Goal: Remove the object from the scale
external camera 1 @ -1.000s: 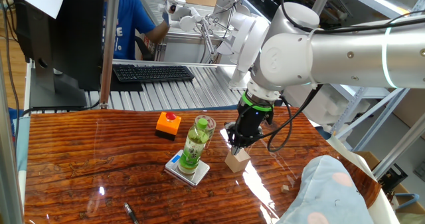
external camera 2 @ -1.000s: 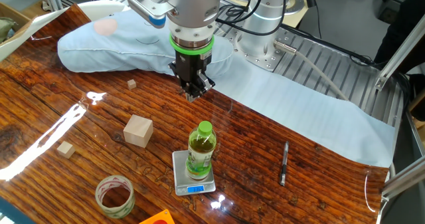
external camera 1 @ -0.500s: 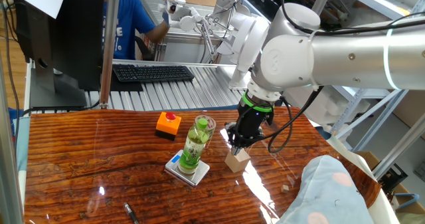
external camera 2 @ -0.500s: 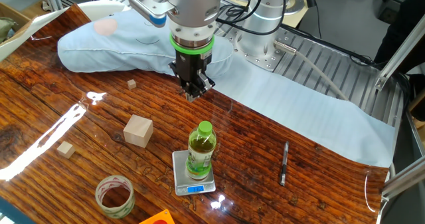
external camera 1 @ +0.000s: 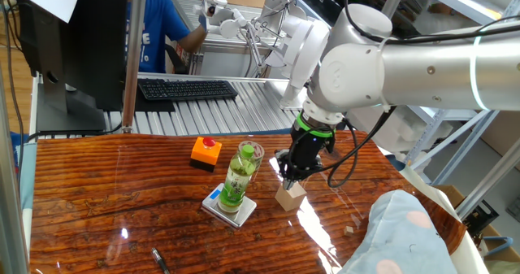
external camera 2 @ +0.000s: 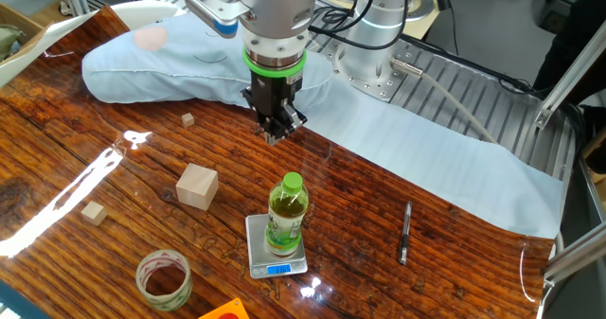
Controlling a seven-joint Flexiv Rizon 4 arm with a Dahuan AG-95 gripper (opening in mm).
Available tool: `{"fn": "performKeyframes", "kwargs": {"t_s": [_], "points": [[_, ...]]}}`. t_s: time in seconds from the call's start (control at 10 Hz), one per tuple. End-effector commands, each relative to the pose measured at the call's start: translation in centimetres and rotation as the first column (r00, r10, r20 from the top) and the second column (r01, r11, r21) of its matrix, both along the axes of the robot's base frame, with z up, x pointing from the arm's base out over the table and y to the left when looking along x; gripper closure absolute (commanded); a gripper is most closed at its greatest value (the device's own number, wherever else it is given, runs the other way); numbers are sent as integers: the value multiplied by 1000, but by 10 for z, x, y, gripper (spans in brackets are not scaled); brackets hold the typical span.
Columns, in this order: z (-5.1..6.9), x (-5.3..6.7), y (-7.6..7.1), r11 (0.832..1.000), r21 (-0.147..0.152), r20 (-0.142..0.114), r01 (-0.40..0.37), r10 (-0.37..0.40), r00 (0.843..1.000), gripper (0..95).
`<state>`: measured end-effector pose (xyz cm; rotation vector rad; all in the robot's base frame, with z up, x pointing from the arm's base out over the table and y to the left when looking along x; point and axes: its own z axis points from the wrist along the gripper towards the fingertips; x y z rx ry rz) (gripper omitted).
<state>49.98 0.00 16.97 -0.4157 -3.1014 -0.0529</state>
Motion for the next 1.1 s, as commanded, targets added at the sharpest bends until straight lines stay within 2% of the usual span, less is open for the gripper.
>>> {"fn": "performKeyframes", "kwargs": {"t_s": [0.1, 0.4, 0.6, 0.7, 0.8, 0.9, 1.1], "points": [[0, 0, 0, 1000, 1, 5, 3, -3, 1000, 950], [0, 0, 0, 1000, 2, 2, 8, -8, 1000, 950], [8, -2, 2, 1000, 2, 1, 12, -12, 1000, 950], [21, -2, 9, 1000, -9, -2, 25, -25, 1000, 950], [30, 0, 14, 999, -17, -9, 34, -34, 999, 950], [47, 5, 23, 998, -25, -24, 49, -50, 998, 950], [66, 11, 29, 998, -27, -41, 61, -62, 997, 950]]}}
